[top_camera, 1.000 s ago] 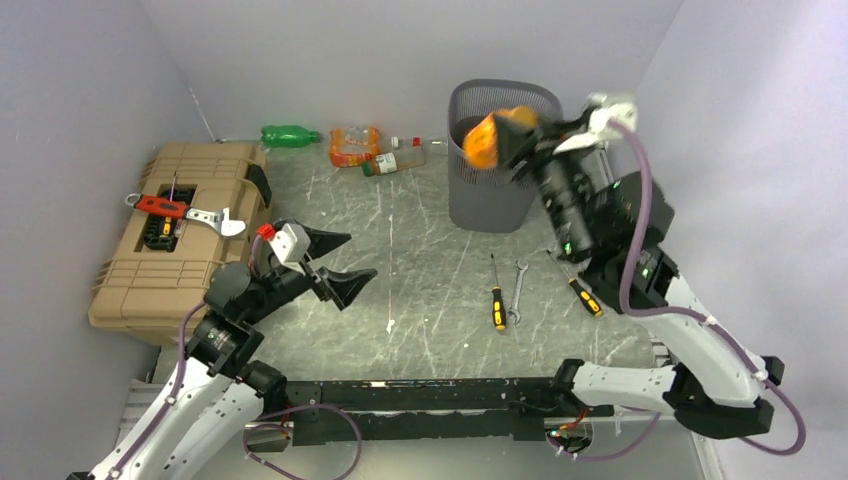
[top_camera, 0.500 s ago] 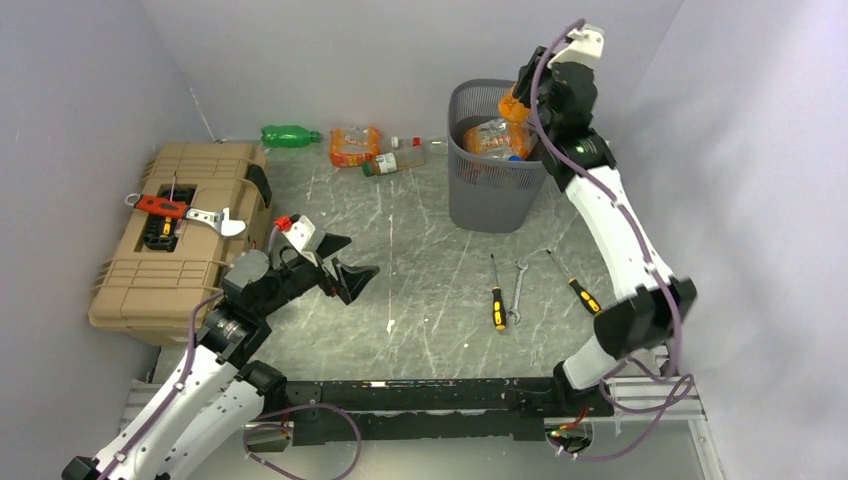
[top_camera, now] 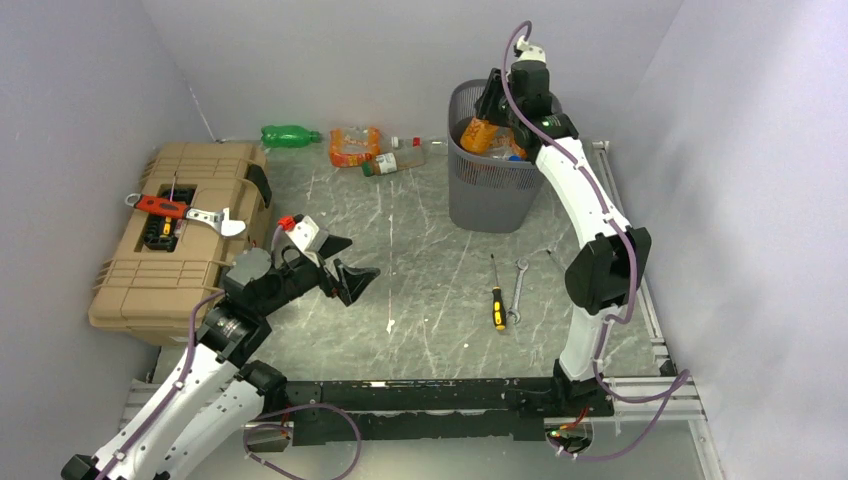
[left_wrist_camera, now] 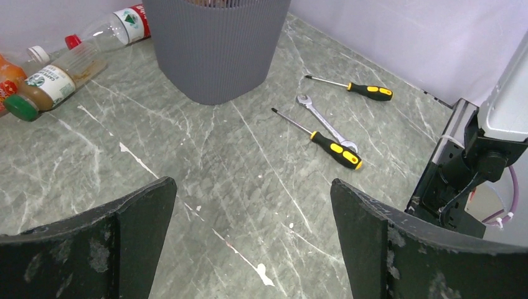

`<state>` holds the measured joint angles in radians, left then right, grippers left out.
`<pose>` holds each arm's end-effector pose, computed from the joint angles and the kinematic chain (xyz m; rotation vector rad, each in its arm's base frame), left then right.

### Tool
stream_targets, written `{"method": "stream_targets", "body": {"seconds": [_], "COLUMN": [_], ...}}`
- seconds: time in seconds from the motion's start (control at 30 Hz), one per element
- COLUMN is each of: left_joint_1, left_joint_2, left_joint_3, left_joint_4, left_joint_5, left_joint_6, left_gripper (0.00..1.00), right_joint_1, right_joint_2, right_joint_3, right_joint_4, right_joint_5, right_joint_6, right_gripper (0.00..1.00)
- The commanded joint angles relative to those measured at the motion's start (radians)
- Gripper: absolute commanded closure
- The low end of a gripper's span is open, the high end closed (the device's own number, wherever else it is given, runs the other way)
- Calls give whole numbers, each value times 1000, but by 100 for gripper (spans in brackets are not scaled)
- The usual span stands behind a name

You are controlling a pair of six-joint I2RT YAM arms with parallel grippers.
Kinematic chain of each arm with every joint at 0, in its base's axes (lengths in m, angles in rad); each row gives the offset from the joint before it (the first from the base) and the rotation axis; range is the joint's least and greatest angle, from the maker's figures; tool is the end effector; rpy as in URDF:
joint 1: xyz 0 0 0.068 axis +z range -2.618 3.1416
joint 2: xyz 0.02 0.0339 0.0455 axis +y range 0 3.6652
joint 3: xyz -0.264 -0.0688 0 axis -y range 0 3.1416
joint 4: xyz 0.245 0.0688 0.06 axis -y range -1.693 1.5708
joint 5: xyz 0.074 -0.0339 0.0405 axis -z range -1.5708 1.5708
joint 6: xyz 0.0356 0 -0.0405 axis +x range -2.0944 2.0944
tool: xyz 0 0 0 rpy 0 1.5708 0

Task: Put the plastic bottles in the bin
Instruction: Place the plastic bottle in the trash bin.

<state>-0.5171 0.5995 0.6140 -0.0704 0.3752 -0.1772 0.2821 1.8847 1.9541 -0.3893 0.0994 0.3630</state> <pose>0.1266 -0.0870 0.3200 0.5754 1.5882 -0.8317 0.4290 0.1207 0.4070 0.1452 1.8983 0.3458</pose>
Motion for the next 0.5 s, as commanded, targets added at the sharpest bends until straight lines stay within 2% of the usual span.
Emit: {"method": "stream_targets", "body": {"seconds": [0.0, 0.07, 0.13, 0.2, 0.3, 0.47], "left_joint_1": [-4, -4, -4, -8, -12, -16], "left_joint_2": [2, 10, 17, 14, 9, 21], "left_joint_3": [37, 39, 45, 42, 38, 48], "left_joint_4": [41, 40, 34, 42, 45, 25], "left_joint_5": [59, 69, 84, 94, 91, 82], "left_joint_6": [0, -2, -2, -4, -1, 7], "left_gripper": [1, 0, 1, 0, 1, 1], "right_joint_1": [-2, -2, -2, -2, -1, 0], "right_joint_2": [20, 17, 23, 36, 16, -29], "right_joint_3": [88, 83, 110, 156, 172, 195], "right_joint_4": [-130, -148, -186, -236, -249, -255], "right_joint_5": [-74, -83, -84, -76, -72, -66], "right_joint_6": [26, 25, 20, 18, 25, 38], "right_gripper": [98, 78, 52, 38, 29, 26]}}
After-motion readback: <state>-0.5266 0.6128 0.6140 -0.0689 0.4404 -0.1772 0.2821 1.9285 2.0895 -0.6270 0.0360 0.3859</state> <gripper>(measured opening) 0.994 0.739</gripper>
